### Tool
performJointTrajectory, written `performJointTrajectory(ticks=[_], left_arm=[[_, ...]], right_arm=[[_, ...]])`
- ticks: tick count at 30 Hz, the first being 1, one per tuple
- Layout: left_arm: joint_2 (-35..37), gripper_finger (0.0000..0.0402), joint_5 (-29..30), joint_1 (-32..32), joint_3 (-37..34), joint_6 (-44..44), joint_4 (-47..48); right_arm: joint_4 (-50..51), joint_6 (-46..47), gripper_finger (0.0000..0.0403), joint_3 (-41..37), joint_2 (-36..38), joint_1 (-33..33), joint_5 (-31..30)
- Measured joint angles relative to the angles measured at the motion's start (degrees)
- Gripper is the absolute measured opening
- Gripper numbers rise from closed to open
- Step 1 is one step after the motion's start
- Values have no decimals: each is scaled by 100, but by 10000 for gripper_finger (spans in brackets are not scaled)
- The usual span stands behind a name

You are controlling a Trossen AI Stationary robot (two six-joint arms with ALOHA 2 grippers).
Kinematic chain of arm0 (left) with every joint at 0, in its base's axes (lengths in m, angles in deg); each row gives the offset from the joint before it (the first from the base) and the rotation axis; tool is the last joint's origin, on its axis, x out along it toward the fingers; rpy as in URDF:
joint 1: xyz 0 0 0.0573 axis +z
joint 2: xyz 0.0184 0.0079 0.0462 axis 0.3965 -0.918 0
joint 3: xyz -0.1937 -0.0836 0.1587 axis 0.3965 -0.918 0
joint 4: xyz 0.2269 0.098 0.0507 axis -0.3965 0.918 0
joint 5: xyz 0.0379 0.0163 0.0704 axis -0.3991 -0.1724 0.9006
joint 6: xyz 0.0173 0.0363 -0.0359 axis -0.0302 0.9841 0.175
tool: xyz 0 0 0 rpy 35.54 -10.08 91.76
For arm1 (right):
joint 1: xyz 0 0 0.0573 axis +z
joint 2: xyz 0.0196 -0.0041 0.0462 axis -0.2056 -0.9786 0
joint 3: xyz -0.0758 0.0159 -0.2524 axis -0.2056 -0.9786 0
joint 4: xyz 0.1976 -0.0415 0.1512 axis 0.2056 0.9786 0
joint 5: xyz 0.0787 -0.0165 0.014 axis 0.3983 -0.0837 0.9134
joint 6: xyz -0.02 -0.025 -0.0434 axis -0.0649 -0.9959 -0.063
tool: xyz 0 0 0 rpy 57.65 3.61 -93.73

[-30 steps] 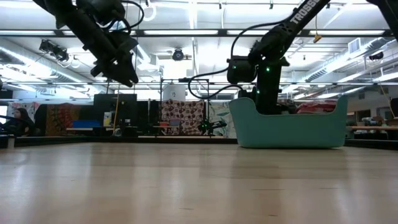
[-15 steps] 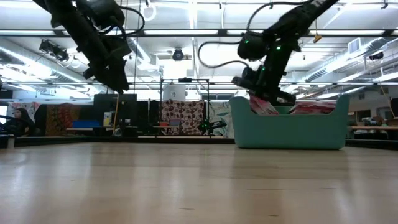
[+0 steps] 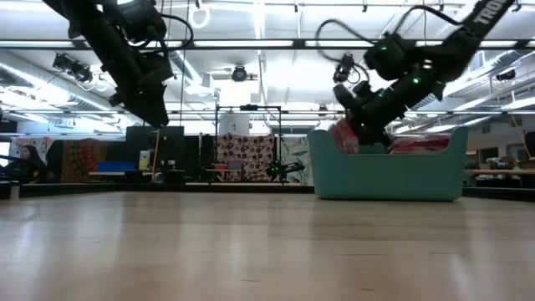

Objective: Sort popcorn bags into baskets
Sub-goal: Adjust the popcorn bags in the bin

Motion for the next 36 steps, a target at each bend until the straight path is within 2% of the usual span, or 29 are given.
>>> performJointTrajectory(ticks=[4,9,11,20,24,30,36], left_arm=[[0,166,-113,123,0,43,-133],[-16,166,-1298,137,1,355,-1166],[-142,166,-1463,116,9,448,-1677],[-1221,166,-1504,14,4,449,-2804],[-1533,167,-1515,-109,4,449,-2928],[-1589,167,-1526,-165,0,451,-2917],[-1491,167,-1532,-165,0,460,-2697]], right_arm=[[-1219,298,46,-482,-51,-133,-94],[-1291,284,46,-531,-58,-171,-269],[-1261,254,46,-531,-60,-171,-324],[-1026,-32,87,-510,-67,-86,-439],[-308,-161,112,-158,-83,-71,-429],[793,-308,169,296,-98,-119,-642],[873,-319,219,393,-88,-128,-645]])
